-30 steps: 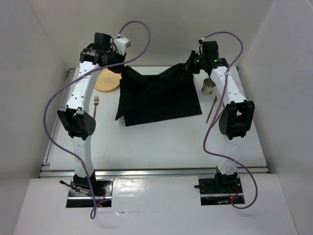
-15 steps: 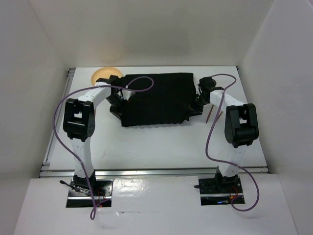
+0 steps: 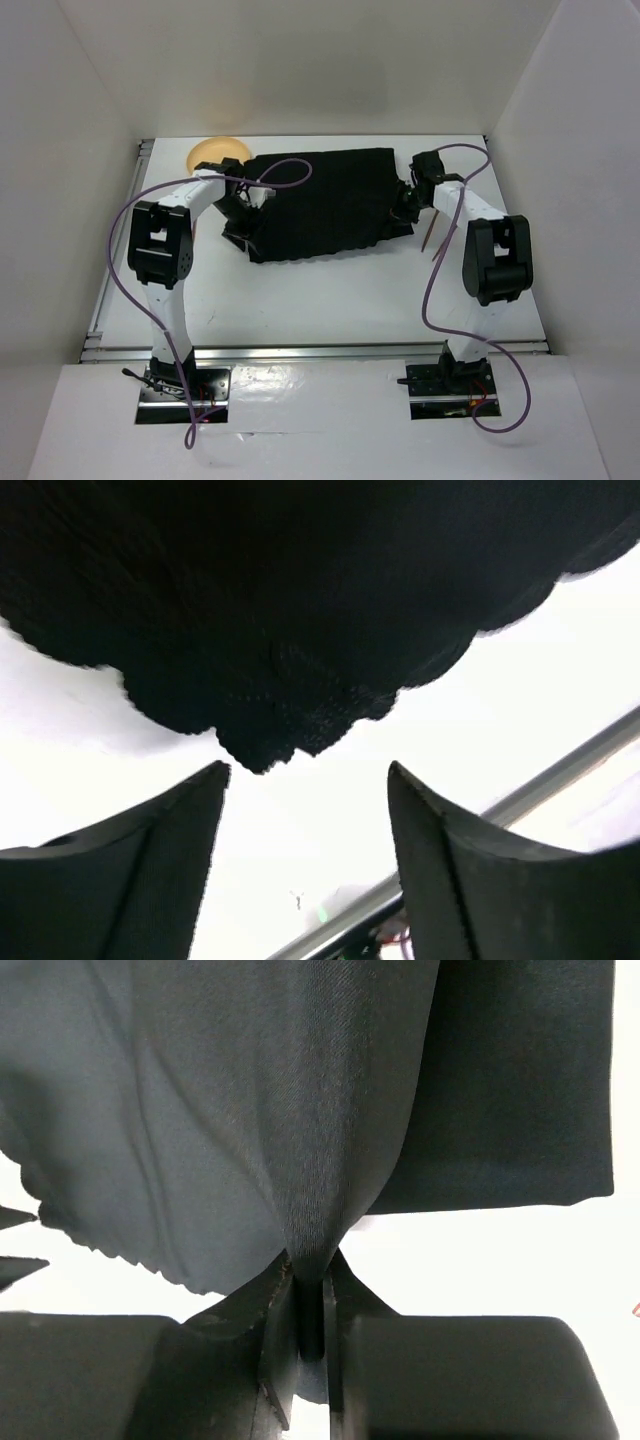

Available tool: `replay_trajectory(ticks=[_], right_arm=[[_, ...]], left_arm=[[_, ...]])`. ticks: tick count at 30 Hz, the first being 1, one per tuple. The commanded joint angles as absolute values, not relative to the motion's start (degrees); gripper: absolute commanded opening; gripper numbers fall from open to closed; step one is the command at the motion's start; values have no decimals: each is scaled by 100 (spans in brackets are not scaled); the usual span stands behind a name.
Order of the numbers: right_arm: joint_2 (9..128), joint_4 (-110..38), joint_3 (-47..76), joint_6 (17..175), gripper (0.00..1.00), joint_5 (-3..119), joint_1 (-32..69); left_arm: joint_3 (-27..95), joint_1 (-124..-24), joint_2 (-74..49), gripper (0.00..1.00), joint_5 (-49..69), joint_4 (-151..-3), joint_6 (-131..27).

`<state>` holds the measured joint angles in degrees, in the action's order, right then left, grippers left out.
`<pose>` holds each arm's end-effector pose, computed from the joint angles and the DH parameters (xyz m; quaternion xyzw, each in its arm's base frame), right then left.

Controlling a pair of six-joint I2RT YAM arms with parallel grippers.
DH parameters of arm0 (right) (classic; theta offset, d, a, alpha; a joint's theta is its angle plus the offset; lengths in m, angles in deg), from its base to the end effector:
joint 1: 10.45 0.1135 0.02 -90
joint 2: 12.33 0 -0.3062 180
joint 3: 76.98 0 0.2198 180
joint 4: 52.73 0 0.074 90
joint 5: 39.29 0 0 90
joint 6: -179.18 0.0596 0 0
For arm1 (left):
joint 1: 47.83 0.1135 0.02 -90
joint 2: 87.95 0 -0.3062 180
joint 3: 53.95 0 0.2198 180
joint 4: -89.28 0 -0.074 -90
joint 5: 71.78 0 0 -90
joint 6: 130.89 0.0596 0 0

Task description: Set the dinner table for one person

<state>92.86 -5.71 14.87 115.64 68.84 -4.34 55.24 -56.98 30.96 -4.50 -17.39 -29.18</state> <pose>0.3746 0.0587 0.2447 0.1290 0.9468 0.2170 0.1997 0.3915 -0.0864 0.2164 0.1889 0.9603 -0.1952 0.0638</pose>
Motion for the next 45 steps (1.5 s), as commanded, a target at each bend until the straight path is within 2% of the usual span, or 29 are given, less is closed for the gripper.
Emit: replay_trajectory(ticks=[1,2,5,6,7,8,9,11,13,19,22,24,25,26,27,28,29,30,32,33,38,39,40,41,42,43,45], right_arm=[[9402,-578,1489,11555,19,6601,-482],[9541,-578,1541,11503,21,6452,-482],[9788,-367,1944,11397,21,5889,-482],[9893,-262,2041,11310,25,5671,-482],[9894,-209,2129,11309,33,5581,-482],[9955,-156,2287,11222,50,5485,-482],[9956,-103,2341,11221,74,5258,-482],[10008,-103,2341,11098,89,5124,-482],[10070,-313,2341,10880,99,5184,-482],[10869,-297,2833,10756,99,4869,-482],[11116,-173,3070,10702,94,4728,-482],[11169,-173,2958,10702,86,4728,-482],[11169,-234,2887,10702,69,4841,-482],[11108,-287,2817,10702,59,4912,-482],[11055,-287,2738,10702,49,5000,-482],[10907,-348,2519,10702,40,5079,-482],[10801,-427,2378,10755,24,5236,-430],[10695,-480,2237,10755,17,5325,-430],[10309,-534,1772,10878,3,5571,-368],[10160,-534,1605,10982,0,5659,-368],[8949,-419,315,11282,0,6125,-263],[8780,-254,172,11413,2,6125,-263],[8622,-174,57,11414,15,6125,-210],[8289,-43,-144,11466,61,5977,-210],[8129,28,-198,11554,73,5889,-210],[7980,107,-199,11555,79,5792,-210],[7559,300,-269,11695,80,5660,-210]], left_arm=[[5304,-5671,2982,75,-428,-1529,-2911],[5304,-5671,2982,90,-428,-1529,-2911],[5531,-5671,2982,91,-428,-1529,-2964],[5593,-5671,2982,91,-428,-1529,-3016],[5646,-5671,2921,91,-350,-1529,-3016],[5699,-5671,2921,92,-349,-1529,-3016],[5804,-5671,2921,92,-279,-1477,-3016],[5936,-5671,2990,94,-226,-1476,-3016],[6024,-5671,3122,94,-296,-1476,-3069],[6604,-5671,4026,95,-59,-1529,-3324],[6745,-5671,4283,95,-173,-1415,-3324],[6684,-5671,4336,92,-173,-1607,-3377],[6623,-5671,4388,86,-104,-1608,-3377],[6622,-5671,4388,58,-155,-1608,-3324],[6622,-5671,4449,44,-225,-1608,-3324],[6570,-5671,4450,35,-356,-1608,-3254],[6569,-5671,4450,26,-410,-1608,-3193],[6482,-5671,4450,1,-411,-1556,-3192],[6228,-5671,4328,0,-297,-1556,-3078],[6105,-5671,4222,0,-244,-1625,-2965],[5087,-5671,3002,0,257,-1758,-2700],[4962,-5671,2817,0,310,-1706,-2543],[4865,-5671,2641,0,310,-1653,-2542],[4682,-5671,2335,0,310,-1591,-2481],[4601,-5671,2219,0,258,-1539,-2480],[4548,-5671,2130,0,257,-1407,-2480],[4486,-5671,2077,14,83,-1222,-2480]])
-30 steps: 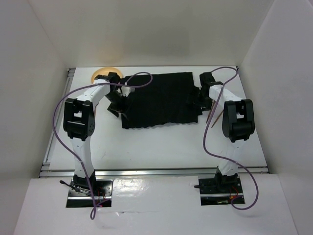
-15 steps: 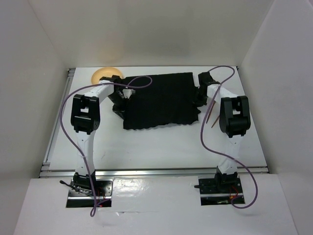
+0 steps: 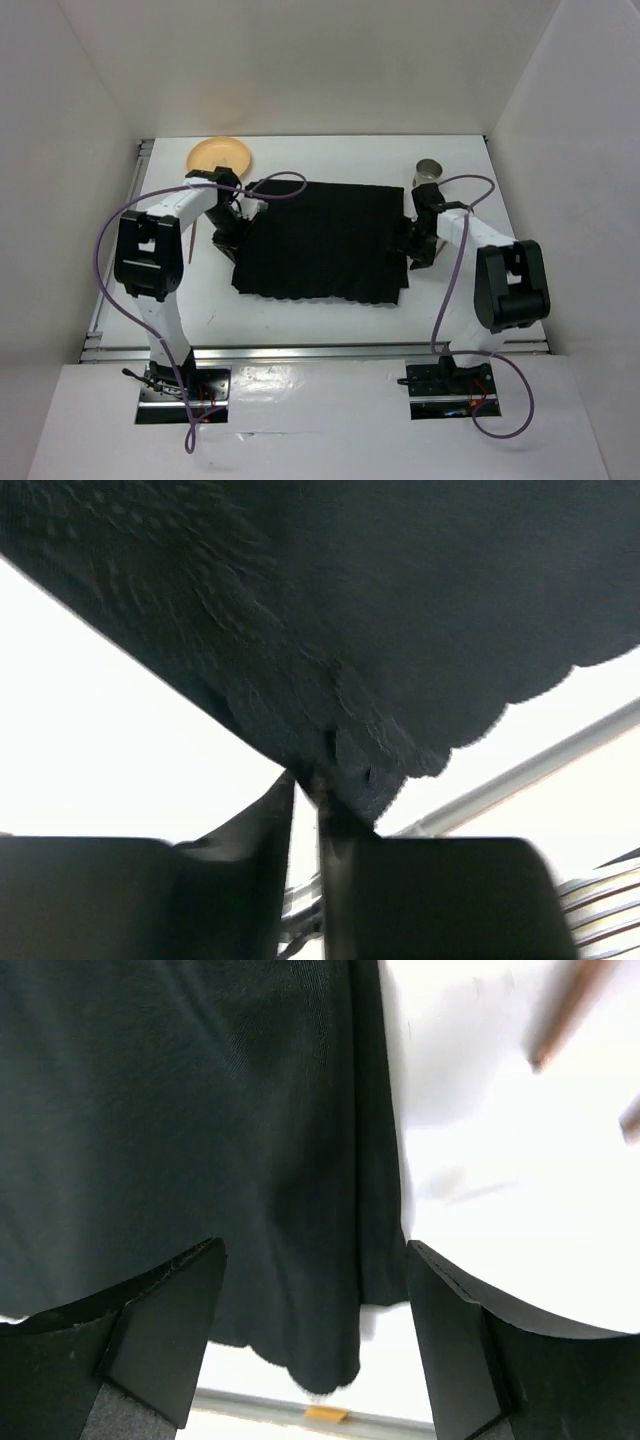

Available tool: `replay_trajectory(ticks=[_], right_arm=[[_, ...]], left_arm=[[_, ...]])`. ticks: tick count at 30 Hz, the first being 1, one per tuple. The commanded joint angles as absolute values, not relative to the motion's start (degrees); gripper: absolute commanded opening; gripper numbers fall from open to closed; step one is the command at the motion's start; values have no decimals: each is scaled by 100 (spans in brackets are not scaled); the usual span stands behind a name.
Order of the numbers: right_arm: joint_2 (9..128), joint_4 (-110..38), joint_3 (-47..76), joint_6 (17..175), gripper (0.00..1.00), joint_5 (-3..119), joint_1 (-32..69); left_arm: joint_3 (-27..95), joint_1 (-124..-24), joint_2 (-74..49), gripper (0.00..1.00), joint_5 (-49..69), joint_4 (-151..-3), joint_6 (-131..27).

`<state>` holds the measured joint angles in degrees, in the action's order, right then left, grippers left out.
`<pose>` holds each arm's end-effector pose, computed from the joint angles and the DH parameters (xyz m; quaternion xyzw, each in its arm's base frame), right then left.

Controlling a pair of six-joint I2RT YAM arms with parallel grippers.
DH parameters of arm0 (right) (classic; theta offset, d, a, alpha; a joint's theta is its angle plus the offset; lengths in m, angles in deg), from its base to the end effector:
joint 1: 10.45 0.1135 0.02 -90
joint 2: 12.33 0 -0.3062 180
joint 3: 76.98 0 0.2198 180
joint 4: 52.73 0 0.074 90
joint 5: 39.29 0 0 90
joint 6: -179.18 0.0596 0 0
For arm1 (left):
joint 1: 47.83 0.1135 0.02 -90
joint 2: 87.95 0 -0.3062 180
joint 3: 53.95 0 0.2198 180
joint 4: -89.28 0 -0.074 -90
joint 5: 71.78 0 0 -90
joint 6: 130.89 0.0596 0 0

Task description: Set the dinner table for one person

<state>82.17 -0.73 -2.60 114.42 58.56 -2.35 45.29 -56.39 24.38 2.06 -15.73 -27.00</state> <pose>0.2872 0.0491 0.2165 0.1363 0.9761 0.1093 0.1291 0.3484 -0.0692 0.2158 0.1950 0.9705 -0.1396 0.0231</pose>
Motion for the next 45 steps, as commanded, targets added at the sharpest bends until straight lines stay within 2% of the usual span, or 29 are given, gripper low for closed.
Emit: replay_trajectory(ticks=[1,4,10,12,13,15,16,18,19,21,23,26,35,36,37,38,39,40,42,45], right_arm=[[7417,301,-321,11809,80,5660,-210],[6995,380,-620,12028,80,6028,-210],[6687,591,-1683,12538,79,6274,80],[6608,399,-2016,12662,79,6353,150],[6607,137,-2079,12714,79,6476,150],[6607,-189,-2193,12653,75,6538,150],[6746,-295,-2194,12653,59,6538,150],[6888,-367,-2194,12653,38,6478,150],[6949,-367,-2107,12653,20,6477,150],[6950,-183,-2027,12601,2,6354,150],[6714,115,-1782,12601,0,6101,150],[6468,668,-1421,12601,0,5505,150],[6300,1109,-1079,12601,0,5124,150],[6300,1171,-1026,12662,5,4923,150],[6300,1224,-1025,12662,21,4843,150],[6300,1224,-1025,12662,45,4738,150],[6300,1224,-1025,12662,64,4484,150],[6300,1276,-973,12662,76,4360,90],[6483,1451,-657,12662,87,4062,89],[6589,1374,-16,12469,87,4060,317]], left_arm=[[4486,-5671,2077,26,29,-1143,-2428],[4346,-5671,1972,37,-24,-1090,-2480],[4434,-5671,1866,40,415,-1090,-2586],[4574,-5671,1813,43,486,-1142,-2586],[4574,-5671,1813,48,556,-1142,-2586],[4627,-5671,1866,49,469,-1274,-2708],[4688,-5671,1866,50,294,-1274,-2709],[4689,-5740,1866,52,222,-1484,-2761],[4584,-5828,1866,52,222,-1598,-2761],[4400,-5943,2006,52,380,-1844,-2761],[4250,-6030,2269,50,643,-1995,-2709],[4082,-6031,2796,42,907,-2213,-2709],[3950,-6031,2807,37,1145,-2320,-2656],[3950,-6031,2806,37,1145,-2320,-2656],[3950,-6031,2737,37,1215,-2320,-2656],[3950,-6031,2666,37,1215,-2268,-2656],[3950,-6031,2613,41,1215,-2207,-2656],[3950,-6031,2552,44,1128,-2206,-2604],[4081,-6031,2307,49,927,-1987,-2603],[4397,-6031,2034,54,873,-1741,-2603]])
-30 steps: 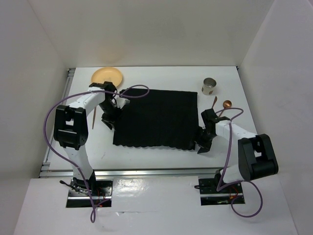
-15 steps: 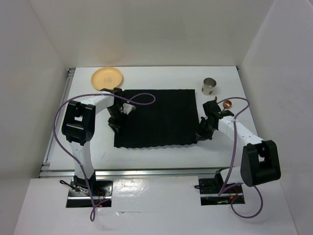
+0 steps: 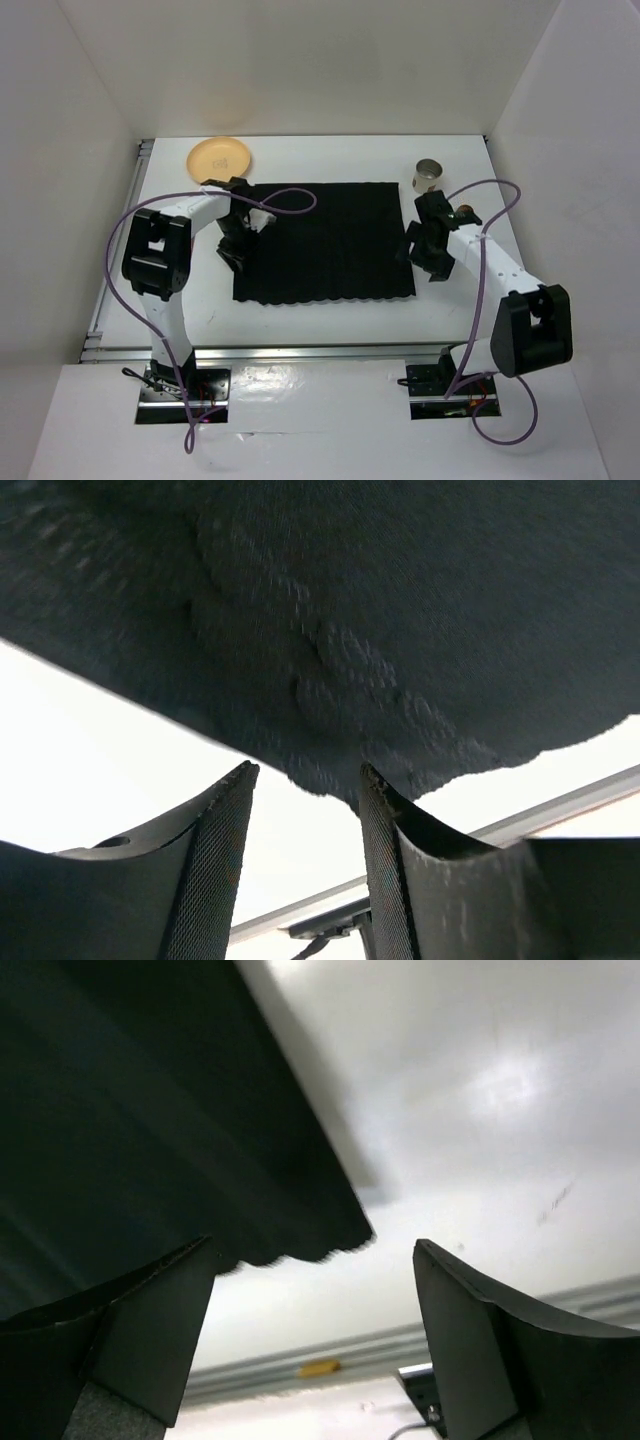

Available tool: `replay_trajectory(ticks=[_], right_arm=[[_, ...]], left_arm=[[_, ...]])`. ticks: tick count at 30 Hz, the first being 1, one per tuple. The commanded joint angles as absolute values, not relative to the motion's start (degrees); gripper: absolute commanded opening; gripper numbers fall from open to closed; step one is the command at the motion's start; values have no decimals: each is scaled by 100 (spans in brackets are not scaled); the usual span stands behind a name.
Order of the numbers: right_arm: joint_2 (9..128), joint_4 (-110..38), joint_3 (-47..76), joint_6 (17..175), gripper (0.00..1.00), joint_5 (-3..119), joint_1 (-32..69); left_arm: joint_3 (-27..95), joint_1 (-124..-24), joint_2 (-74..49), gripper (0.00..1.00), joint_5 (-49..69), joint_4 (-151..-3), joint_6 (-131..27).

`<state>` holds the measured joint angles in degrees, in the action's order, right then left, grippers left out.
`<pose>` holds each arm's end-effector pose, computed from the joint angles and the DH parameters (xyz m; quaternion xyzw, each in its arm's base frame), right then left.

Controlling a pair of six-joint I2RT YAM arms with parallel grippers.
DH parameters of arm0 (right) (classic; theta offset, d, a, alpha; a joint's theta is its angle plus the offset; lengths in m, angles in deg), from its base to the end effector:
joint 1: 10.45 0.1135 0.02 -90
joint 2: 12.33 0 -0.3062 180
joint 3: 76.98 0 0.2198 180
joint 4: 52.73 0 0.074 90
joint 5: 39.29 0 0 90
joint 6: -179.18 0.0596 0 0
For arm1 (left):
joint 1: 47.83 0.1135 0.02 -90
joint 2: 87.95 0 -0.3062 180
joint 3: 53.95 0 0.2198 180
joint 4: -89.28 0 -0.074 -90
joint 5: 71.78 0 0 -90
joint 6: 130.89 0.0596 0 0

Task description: Set the dinner table for one person

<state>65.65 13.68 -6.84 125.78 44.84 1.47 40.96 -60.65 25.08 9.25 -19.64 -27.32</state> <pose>0.2069 0.0374 0.2547 0.2183 0.9649 0.0100 0.1456 0.3397 -0.0868 0.1941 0.2281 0.9705 -0.0781 0.0075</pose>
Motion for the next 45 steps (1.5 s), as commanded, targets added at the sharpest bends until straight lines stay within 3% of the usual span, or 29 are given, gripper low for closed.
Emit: replay_trajectory(ticks=[1,3,4,8,14,24,26,27,32,38,45], right_arm=[[6651,1304,125,12391,84,4060,509],[6799,902,372,12311,72,4113,729],[6888,716,372,12215,51,4174,791],[7695,-136,443,12100,0,4911,792],[9050,-744,382,12336,0,5229,739],[8964,-928,161,12188,0,4965,687],[8813,-929,494,12048,2,4720,687],[8813,-929,670,11986,10,4641,687],[9787,-719,2286,11827,11,4307,572],[11060,-998,3447,11880,0,4254,520],[11889,-1746,3887,12468,0,3498,458]], left_arm=[[4529,-6031,1894,54,873,-1662,-2603],[4994,-6031,1787,55,925,-1539,-2682],[5144,-6031,1735,55,856,-1477,-2752],[5479,-6153,2197,55,644,-1538,-2805],[5049,-6207,2893,52,1012,-2011,-2805],[5443,-6207,3106,52,1392,-2295,-2753],[5891,-6207,2991,52,1215,-2233,-2753],[6075,-6207,2991,52,1155,-2232,-2866],[7429,-6207,3481,54,1312,-2232,-3060],[8554,-6207,4843,54,1495,-1986,-3121],[9205,-6207,5653,56,1935,-2486,-3560]])
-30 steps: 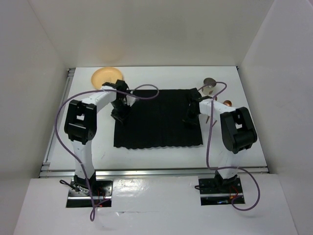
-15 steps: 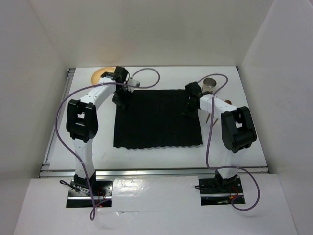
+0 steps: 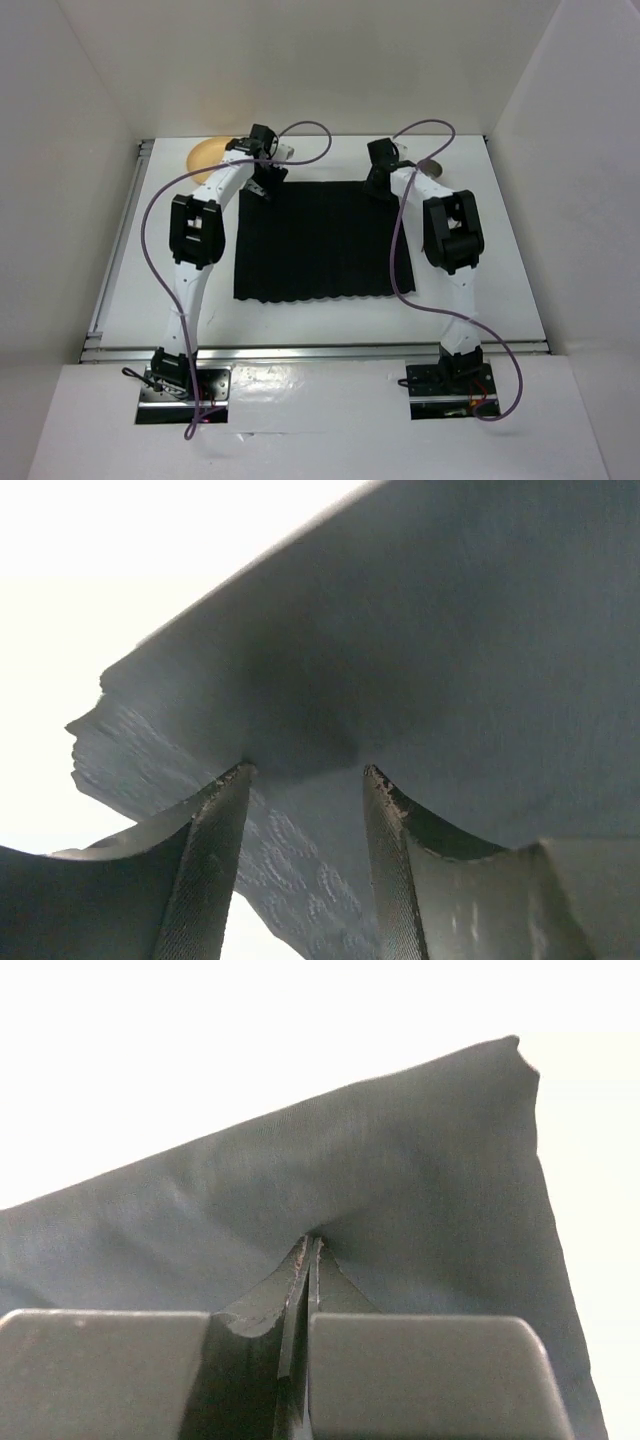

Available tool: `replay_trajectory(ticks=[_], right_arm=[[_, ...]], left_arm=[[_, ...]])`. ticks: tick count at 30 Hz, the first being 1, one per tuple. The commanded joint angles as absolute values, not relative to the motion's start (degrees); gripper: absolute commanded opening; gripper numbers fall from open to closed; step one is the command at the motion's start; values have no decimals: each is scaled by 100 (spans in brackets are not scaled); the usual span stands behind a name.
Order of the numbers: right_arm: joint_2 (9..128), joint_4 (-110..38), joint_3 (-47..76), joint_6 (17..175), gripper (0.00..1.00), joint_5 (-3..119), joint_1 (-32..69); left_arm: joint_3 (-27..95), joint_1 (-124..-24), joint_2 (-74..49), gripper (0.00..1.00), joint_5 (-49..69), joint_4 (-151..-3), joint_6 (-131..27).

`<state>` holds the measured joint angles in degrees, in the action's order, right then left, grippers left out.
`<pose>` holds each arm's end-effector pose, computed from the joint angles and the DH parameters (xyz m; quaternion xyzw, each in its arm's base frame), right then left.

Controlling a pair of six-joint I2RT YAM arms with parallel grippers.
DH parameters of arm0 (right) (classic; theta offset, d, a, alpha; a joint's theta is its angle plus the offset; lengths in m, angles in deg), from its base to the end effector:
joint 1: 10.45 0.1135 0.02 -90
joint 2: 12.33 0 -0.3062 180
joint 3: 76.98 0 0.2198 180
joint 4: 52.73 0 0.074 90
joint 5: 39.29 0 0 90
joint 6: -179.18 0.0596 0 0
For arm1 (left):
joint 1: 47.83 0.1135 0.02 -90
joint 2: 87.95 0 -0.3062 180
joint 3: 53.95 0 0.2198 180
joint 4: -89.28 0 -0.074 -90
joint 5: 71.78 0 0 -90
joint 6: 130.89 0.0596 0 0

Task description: Set the dinner table for one person

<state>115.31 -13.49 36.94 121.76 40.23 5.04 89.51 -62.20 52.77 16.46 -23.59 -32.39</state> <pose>0.4851 0.1232 0.1980 0.1690 0.9295 0.0497 0.3242 0.5171 -0.1344 0.1974 0.1966 0.9550 -0.0263 0.2205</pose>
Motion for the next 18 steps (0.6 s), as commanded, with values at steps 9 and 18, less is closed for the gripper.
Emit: replay_trajectory(ticks=[9,18], right_arm=[[11155,-1946,3327,12232,0,3779,458],[9149,-2528,1361,11810,13,3462,704]], left_arm=[[8619,-6207,5112,59,1787,-2891,-3763],[7542,-6207,3433,61,1014,-2767,-3711]])
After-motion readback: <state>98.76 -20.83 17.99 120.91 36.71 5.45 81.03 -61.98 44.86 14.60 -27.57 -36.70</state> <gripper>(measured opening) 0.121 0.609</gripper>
